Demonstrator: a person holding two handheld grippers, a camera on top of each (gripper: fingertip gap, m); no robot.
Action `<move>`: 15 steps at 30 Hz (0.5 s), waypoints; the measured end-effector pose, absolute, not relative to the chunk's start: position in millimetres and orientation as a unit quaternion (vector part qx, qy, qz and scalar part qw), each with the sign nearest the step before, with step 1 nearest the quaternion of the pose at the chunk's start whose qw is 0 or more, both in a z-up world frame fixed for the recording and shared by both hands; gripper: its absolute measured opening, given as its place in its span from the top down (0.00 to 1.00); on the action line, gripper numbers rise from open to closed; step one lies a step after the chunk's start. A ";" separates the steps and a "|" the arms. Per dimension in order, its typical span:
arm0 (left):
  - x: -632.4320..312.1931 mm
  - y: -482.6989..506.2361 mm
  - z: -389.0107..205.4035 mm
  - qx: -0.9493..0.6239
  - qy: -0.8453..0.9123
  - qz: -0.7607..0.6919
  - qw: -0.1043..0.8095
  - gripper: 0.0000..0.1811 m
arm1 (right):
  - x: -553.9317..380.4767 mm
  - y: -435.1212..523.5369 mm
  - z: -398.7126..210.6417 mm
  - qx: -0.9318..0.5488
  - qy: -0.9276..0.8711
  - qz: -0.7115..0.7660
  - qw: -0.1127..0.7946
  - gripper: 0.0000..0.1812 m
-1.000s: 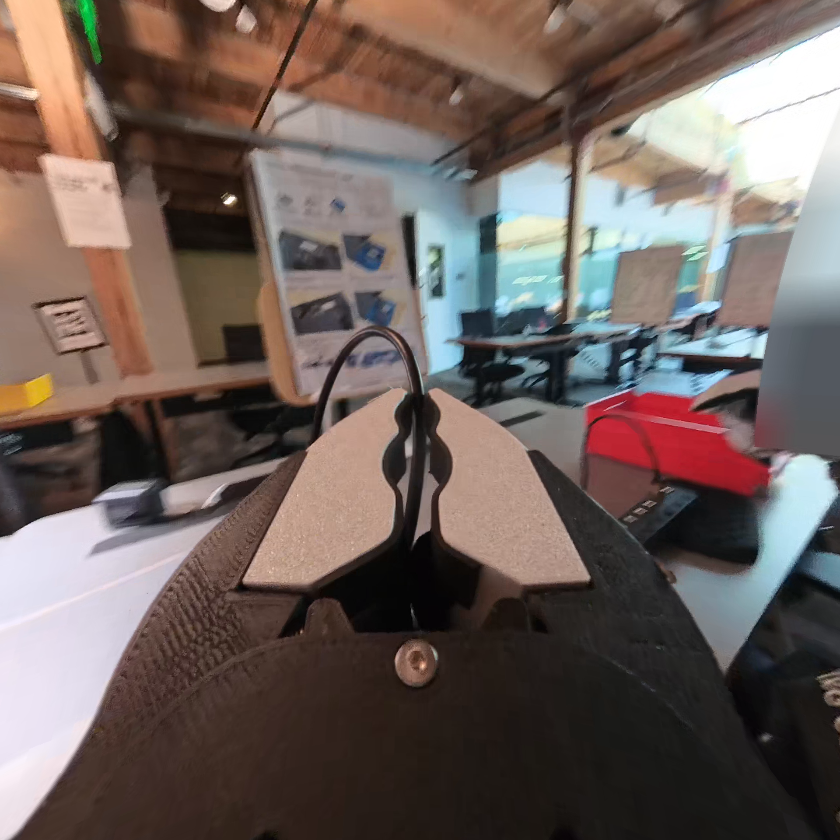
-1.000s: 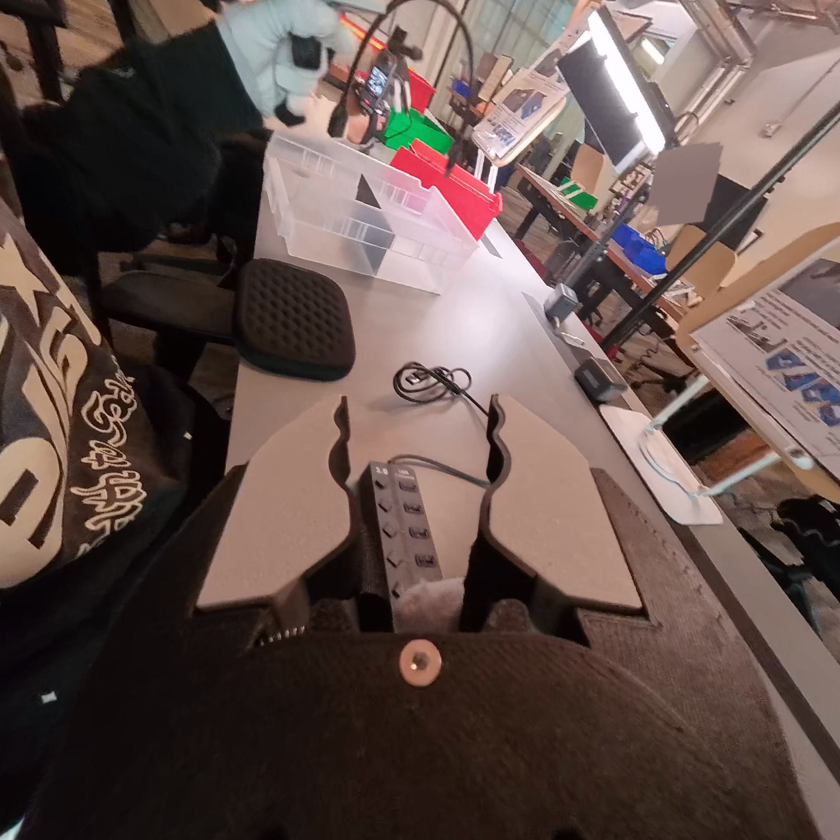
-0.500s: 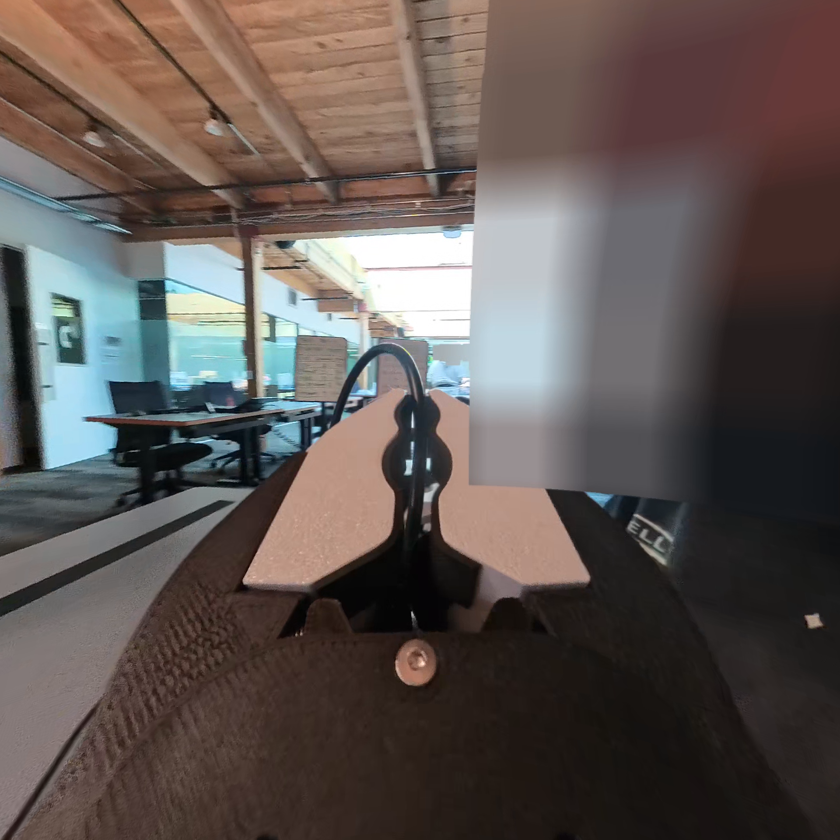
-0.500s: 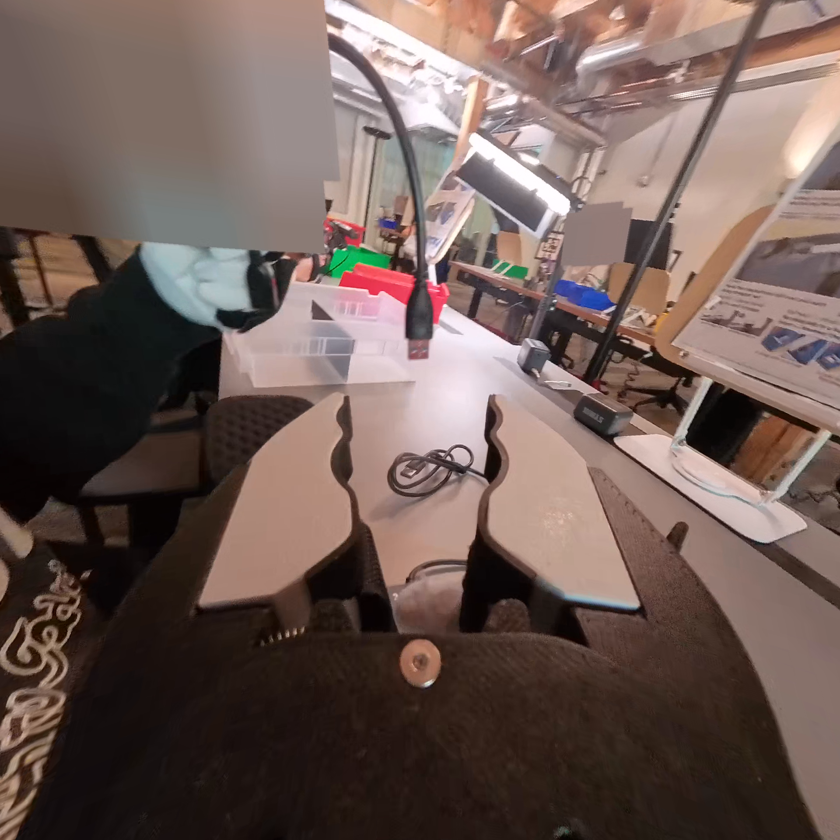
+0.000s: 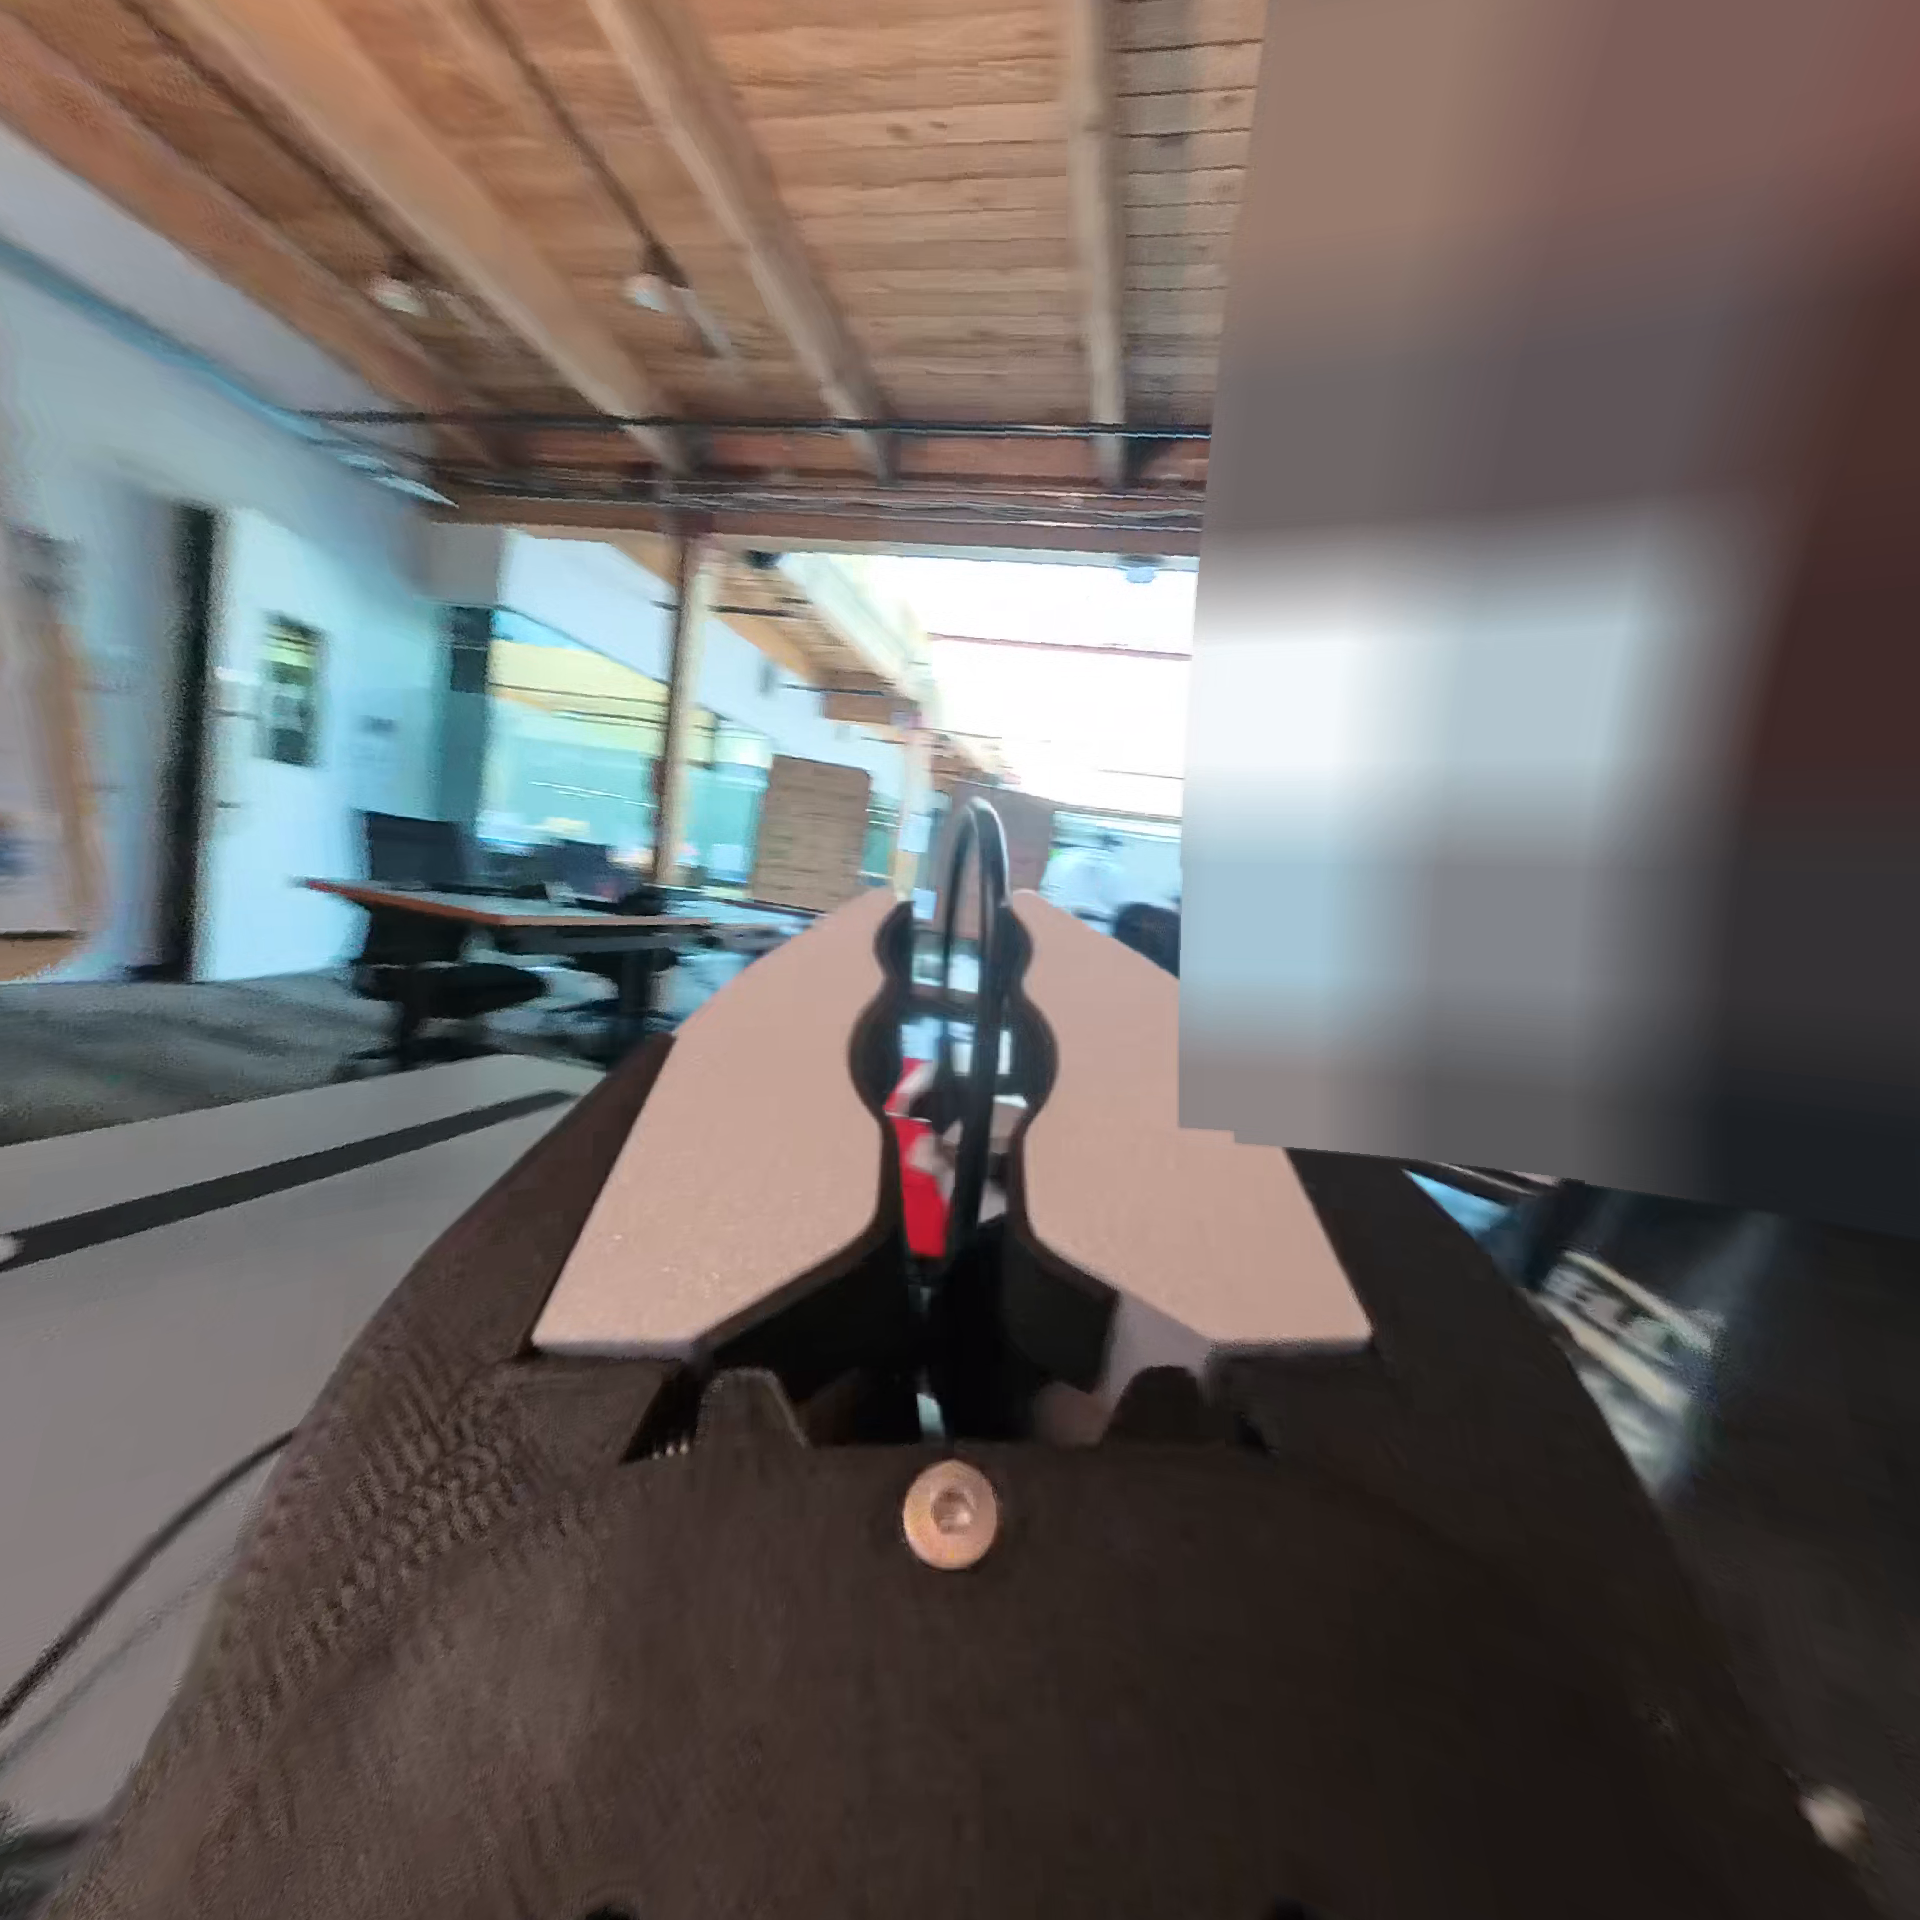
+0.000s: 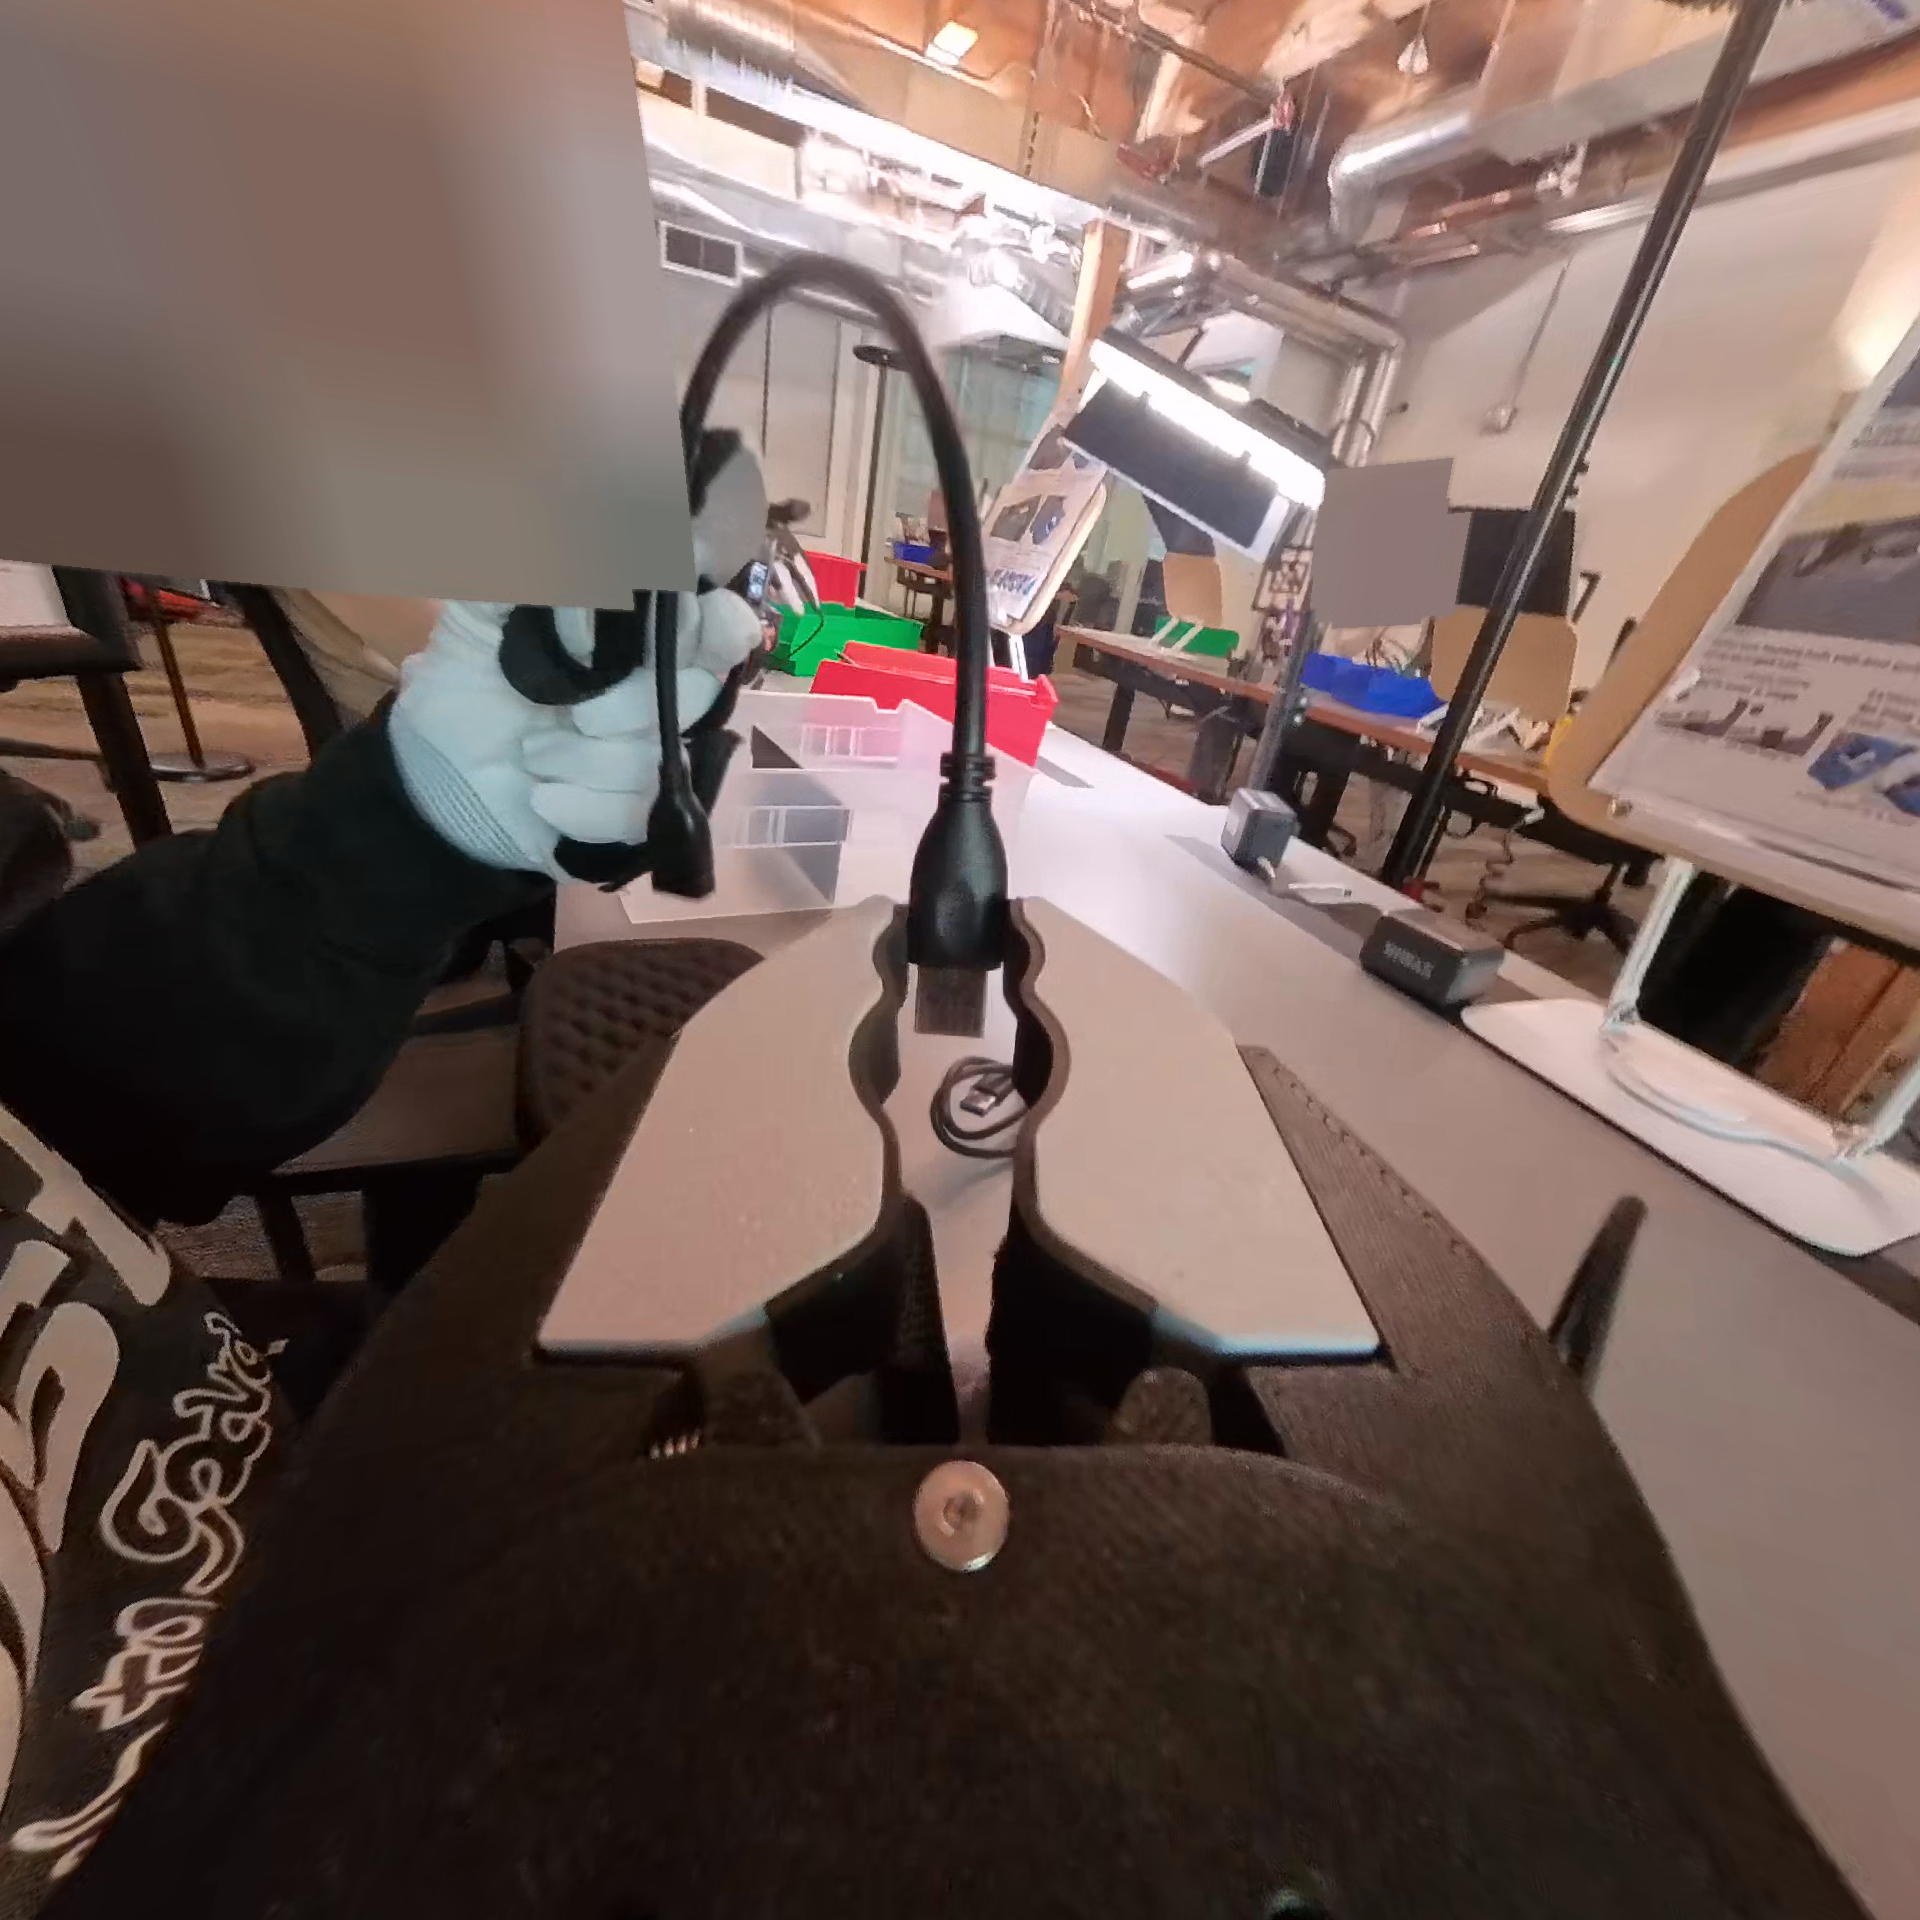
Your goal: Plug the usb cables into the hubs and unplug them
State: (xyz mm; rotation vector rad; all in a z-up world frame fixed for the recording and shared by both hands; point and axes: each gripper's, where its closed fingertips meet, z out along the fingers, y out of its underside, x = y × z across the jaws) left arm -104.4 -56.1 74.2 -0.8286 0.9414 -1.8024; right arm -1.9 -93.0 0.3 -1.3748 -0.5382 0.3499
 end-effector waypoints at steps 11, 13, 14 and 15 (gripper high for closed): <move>-91.3 -147.3 53.2 -0.248 0.530 -0.697 0.415 0.88 | 22.5 -89.3 -1.3 -0.657 -0.227 0.111 0.710 0.91; -57.4 -146.0 12.5 -0.322 0.565 -0.672 0.354 0.85 | 20.7 -89.9 -2.6 -0.659 -0.235 0.107 0.706 0.91; -40.9 -141.1 -6.9 -0.360 0.567 -0.660 0.336 0.83 | 18.9 -90.7 -2.7 -0.657 -0.243 0.104 0.706 0.91; -26.8 -135.1 -22.3 -0.390 0.559 -0.654 0.328 0.81 | 16.0 -92.1 -2.5 -0.655 -0.252 0.104 0.705 0.91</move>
